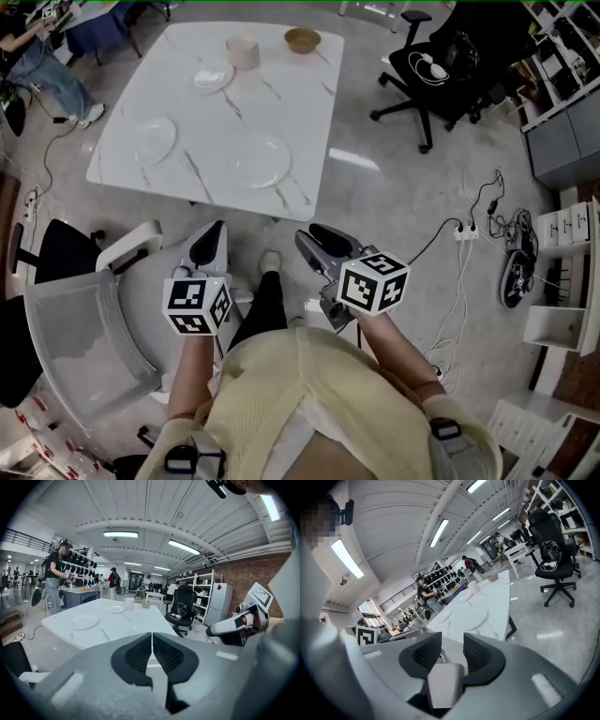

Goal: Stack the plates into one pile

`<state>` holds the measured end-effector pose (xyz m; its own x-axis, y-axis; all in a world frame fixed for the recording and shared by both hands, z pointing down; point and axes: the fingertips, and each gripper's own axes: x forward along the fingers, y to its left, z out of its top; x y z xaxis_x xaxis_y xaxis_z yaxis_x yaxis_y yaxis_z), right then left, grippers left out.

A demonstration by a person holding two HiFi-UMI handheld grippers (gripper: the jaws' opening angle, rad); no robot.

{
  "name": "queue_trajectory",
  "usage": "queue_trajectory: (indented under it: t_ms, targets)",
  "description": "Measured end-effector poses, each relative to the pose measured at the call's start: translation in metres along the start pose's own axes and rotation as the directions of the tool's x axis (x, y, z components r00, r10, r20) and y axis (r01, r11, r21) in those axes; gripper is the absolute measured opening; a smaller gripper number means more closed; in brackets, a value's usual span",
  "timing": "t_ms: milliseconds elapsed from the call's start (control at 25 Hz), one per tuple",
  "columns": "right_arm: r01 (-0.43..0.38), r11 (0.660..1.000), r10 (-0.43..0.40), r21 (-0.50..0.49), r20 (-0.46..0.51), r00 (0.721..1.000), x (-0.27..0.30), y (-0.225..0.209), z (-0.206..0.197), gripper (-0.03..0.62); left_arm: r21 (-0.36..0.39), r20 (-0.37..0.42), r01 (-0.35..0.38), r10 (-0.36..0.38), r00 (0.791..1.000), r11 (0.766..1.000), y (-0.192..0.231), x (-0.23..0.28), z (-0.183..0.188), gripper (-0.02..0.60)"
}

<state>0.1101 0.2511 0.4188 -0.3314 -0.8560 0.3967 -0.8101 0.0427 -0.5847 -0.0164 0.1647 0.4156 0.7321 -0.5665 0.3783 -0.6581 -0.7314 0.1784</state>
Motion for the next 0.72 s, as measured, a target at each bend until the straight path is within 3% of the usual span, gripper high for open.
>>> queue_trajectory:
  t_ms: [360,720]
  targets:
    - [0.056,0.998,-0.055,0.026,-0.041,0.998,0.059,-0.031,0.035,0.126,-0.054,-0.03,0.04,-0.041,0.999,0.998,0.044,0.058,0.022,0.006]
    - [0.11,0.992,-0.104,0.057,-0.088,0.991,0.107,-0.061,0.05,0.126,-0.034,-0.123,0.104,-0.107,0.987,0.994,0.07,0.108,0.022,0.006]
